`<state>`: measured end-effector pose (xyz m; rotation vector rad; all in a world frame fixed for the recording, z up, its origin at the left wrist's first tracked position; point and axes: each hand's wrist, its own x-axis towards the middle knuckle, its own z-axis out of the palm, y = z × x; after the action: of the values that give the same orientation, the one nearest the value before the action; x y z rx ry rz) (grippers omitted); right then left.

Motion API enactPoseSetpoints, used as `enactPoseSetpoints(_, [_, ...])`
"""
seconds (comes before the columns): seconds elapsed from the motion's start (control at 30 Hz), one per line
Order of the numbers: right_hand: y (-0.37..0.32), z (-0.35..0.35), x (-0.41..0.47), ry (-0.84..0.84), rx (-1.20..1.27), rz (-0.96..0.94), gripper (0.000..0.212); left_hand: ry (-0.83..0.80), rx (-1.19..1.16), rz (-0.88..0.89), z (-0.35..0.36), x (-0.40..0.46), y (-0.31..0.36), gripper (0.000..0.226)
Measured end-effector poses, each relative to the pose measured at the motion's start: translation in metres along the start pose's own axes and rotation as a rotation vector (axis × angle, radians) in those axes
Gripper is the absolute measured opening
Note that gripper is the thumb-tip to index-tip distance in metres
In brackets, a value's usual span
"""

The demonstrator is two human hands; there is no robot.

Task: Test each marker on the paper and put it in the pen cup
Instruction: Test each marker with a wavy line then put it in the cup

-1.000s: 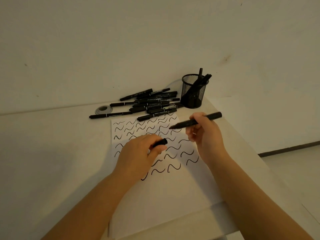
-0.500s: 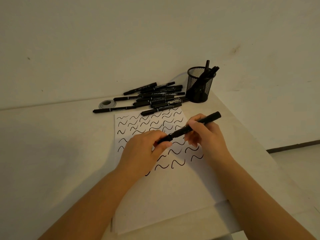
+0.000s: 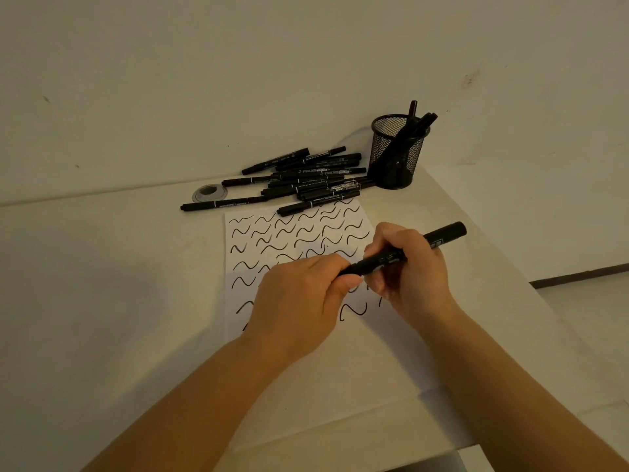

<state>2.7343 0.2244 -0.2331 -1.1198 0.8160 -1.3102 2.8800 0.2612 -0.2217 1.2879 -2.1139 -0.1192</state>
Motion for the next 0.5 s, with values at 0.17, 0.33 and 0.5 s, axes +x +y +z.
enactPoseSetpoints(0.17, [0.003,-0.0002,-0.002,-0.007,-0.034,-0.054,0.034,-0.11,-0.124,-0.105,0.0027,-0.003,0.0002,0.036])
enactPoseSetpoints(0.33, [0.0052,0.0007,-0.0034,-0.008,-0.056,-0.103,0.032,-0.204,-0.344,-0.168,0.0022,-0.0049,-0.0013,0.026])
enactPoseSetpoints(0.5, [0.0038,0.0005,-0.0045,-0.06,-0.063,-0.153,0.03,-0.303,-0.598,-0.264,0.0016,-0.006,-0.0029,0.028])
